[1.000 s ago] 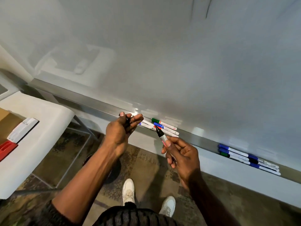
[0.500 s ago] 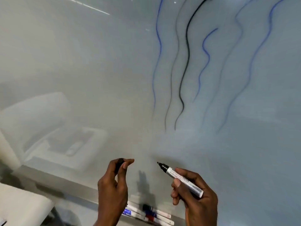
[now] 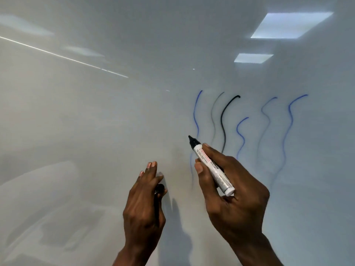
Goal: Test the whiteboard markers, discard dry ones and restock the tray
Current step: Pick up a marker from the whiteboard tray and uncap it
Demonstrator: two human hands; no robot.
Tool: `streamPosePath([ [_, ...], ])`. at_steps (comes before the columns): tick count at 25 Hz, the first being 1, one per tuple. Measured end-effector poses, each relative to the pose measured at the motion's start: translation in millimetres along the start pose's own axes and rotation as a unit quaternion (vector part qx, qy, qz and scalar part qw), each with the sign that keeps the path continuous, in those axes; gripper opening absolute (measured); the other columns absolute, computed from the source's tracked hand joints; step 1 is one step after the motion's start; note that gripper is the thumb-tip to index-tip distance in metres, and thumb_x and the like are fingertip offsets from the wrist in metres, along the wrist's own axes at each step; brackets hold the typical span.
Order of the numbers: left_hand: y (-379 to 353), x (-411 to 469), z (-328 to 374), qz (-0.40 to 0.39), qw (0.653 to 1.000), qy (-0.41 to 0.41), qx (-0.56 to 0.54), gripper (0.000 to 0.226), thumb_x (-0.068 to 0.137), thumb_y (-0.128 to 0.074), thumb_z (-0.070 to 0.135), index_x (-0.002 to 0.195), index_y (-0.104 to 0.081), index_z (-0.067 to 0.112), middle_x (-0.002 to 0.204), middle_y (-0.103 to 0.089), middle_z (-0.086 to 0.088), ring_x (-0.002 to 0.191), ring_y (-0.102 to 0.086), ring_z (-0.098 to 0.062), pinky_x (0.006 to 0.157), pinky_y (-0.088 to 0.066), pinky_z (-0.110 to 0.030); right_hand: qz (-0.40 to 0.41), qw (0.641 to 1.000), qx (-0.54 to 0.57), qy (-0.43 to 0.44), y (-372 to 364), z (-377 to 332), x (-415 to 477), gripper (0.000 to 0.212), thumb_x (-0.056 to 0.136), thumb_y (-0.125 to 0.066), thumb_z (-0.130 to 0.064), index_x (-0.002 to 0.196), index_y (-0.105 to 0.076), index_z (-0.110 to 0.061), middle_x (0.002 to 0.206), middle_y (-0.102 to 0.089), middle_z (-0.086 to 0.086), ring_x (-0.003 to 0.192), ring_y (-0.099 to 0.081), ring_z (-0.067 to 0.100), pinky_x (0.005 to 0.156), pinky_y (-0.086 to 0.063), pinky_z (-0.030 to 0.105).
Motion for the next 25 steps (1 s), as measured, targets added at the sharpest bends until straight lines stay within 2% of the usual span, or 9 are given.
streamPosePath([
  [4, -5.6, 2.4, -10.7, -0.027, 0.999, -0.035, 0.024, 0.037, 0.101, -0.066, 0.009, 0.137, -0.07, 0.002, 0.16, -0.054, -0.011, 0.152, -0.05, -0.019, 0.115, -0.053, -0.047, 0.053, 0.995, -0.05, 0.065, -32.8, 10.1, 45.0, 0.03, 0.099, -0.074, -0.022, 0.121, -0.076, 0.0, 0.108, -0.079, 0.007, 0.089, -0.075, 0.016, 0.076, -0.06, 0.025],
  [7, -4.8, 6.1, -14.6, -0.017, 0.999, -0.039, 0.022, 0.033, 0.098, -0.071, 0.009, 0.13, -0.074, 0.002, 0.157, -0.058, -0.01, 0.148, -0.055, -0.018, 0.113, -0.055, -0.044, 0.073, 0.991, -0.083, 0.074, -51.8, 20.0, 69.6, 0.031, 0.102, -0.07, -0.026, 0.123, -0.075, -0.003, 0.105, -0.079, 0.008, 0.087, -0.075, 0.019, 0.068, -0.061, 0.035],
  [12, -2.8, 8.4, -16.8, -0.005, 0.998, -0.06, 0.03, 0.03, 0.096, -0.073, 0.008, 0.125, -0.076, 0.002, 0.155, -0.06, -0.009, 0.146, -0.056, -0.019, 0.112, -0.056, -0.043, 0.089, 0.985, -0.137, 0.062, -67.0, 26.3, 84.0, 0.031, 0.104, -0.065, -0.029, 0.126, -0.075, -0.01, 0.1, -0.077, 0.006, 0.081, -0.072, 0.022, 0.059, -0.057, 0.039],
  [17, -1.7, 7.5, -22.9, -0.019, 0.998, -0.052, 0.007, 0.037, 0.093, -0.076, 0.01, 0.13, -0.075, 0.005, 0.157, -0.059, -0.006, 0.148, -0.054, -0.016, 0.114, -0.054, -0.042, 0.032, 0.977, -0.188, 0.099, -69.3, 23.0, 54.6, 0.027, 0.103, -0.064, -0.024, 0.122, -0.076, -0.01, 0.088, -0.072, 0.005, 0.072, -0.066, 0.021, 0.052, -0.051, 0.035],
  [22, -0.1, 6.6, -23.3, -0.021, 0.998, -0.025, -0.049, 0.046, 0.094, -0.072, -0.003, 0.138, -0.067, 0.011, 0.162, -0.053, 0.0, 0.151, -0.051, -0.016, 0.119, -0.048, -0.039, -0.036, 0.976, -0.197, 0.08, -51.7, 27.0, -23.9, 0.025, 0.097, -0.07, -0.018, 0.118, -0.078, -0.008, 0.083, -0.069, 0.004, 0.066, -0.064, 0.02, 0.05, -0.05, 0.03],
  [25, -0.2, 5.1, -23.1, -0.013, 0.998, -0.017, -0.065, 0.039, 0.103, -0.061, 0.005, 0.141, -0.064, 0.011, 0.163, -0.052, 0.001, 0.15, -0.052, -0.018, 0.119, -0.049, -0.04, -0.064, 0.975, -0.204, 0.057, -45.3, 27.6, -70.6, 0.025, 0.089, -0.077, -0.017, 0.113, -0.08, -0.009, 0.079, -0.068, 0.003, 0.063, -0.063, 0.02, 0.051, -0.053, 0.031],
])
Point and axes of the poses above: each hand's wrist, its own x-axis towards the middle knuckle, its own y-axis out of the back of the hand, z = x × y, the point moved 2 cm from there along x, towards the middle knuckle
